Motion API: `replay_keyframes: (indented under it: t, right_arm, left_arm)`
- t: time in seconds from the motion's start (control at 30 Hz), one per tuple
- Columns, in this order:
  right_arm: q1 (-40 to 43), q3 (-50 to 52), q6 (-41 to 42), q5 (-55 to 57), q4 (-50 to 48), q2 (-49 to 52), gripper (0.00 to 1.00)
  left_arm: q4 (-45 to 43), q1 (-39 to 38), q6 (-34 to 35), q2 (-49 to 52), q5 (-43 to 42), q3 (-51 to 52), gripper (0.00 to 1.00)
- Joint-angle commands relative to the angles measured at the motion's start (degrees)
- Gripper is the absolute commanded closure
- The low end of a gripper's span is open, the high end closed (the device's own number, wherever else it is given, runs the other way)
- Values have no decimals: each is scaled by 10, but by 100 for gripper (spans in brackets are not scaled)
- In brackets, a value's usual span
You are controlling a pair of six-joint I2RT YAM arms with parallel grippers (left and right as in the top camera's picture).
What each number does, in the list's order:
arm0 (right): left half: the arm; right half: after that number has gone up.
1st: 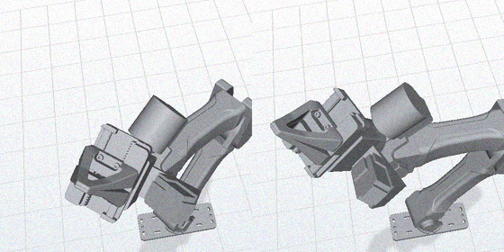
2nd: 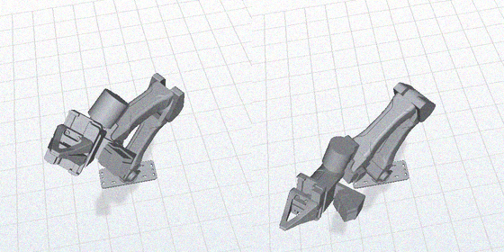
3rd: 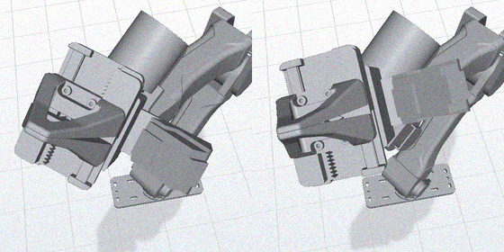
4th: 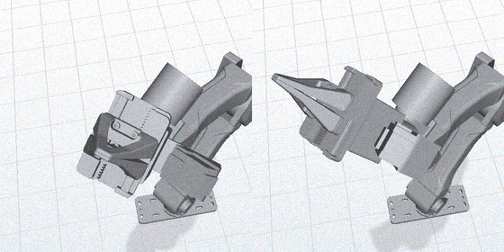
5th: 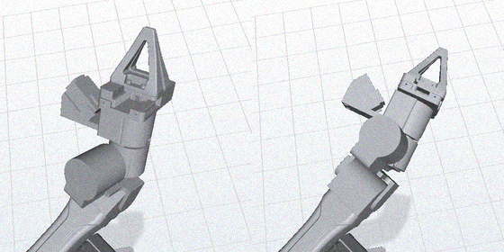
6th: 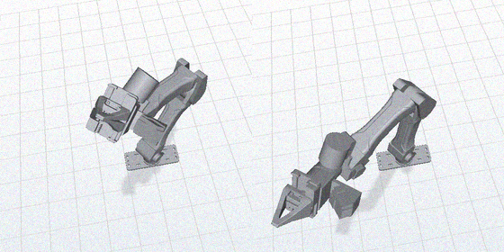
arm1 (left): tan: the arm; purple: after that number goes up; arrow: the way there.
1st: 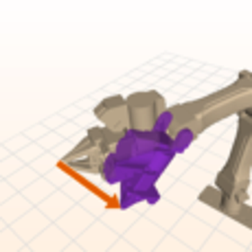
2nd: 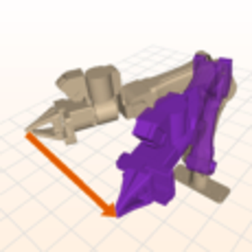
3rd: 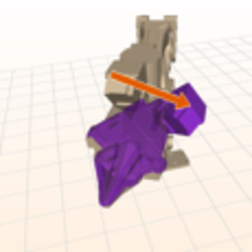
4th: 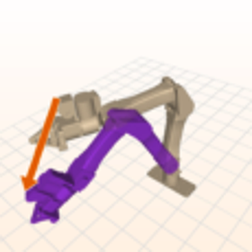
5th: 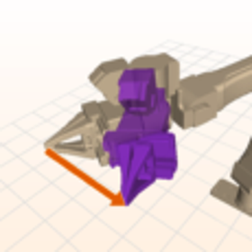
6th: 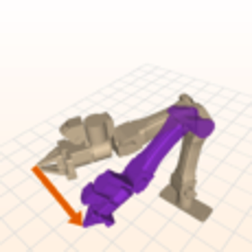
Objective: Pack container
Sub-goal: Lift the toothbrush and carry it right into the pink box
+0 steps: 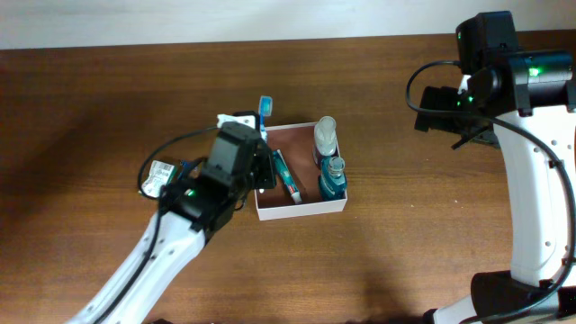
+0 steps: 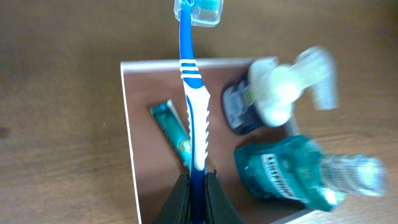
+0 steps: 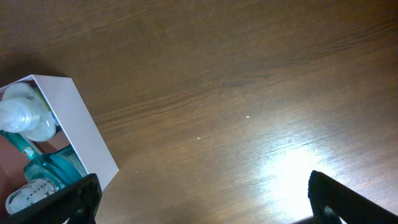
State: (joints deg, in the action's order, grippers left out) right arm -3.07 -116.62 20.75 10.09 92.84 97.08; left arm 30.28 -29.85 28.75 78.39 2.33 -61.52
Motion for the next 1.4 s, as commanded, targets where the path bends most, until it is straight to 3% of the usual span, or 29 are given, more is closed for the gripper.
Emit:
replay_keyframes:
  t: [0.0,0.53,1.17,1.23,1.37]
  right_arm:
    - [2,-4,0,9,0,-1,2]
    - [2,-4,0,9,0,-1,2]
    - [2,-4,0,9,0,-1,2]
    - [2,-4,0,9,0,-1,2]
    - [2,-4,0,9,0,-1,2]
  left_arm:
    - [0,-2,25,37,-25,-5,100]
    - [-27,-12,30,133,-21,-5,99]
    - [-39,-12,30,160,2,-5,98]
    - [-37,-13,30,165,3,-5,93]
    - [-36,-16,30,174,2,-5,92]
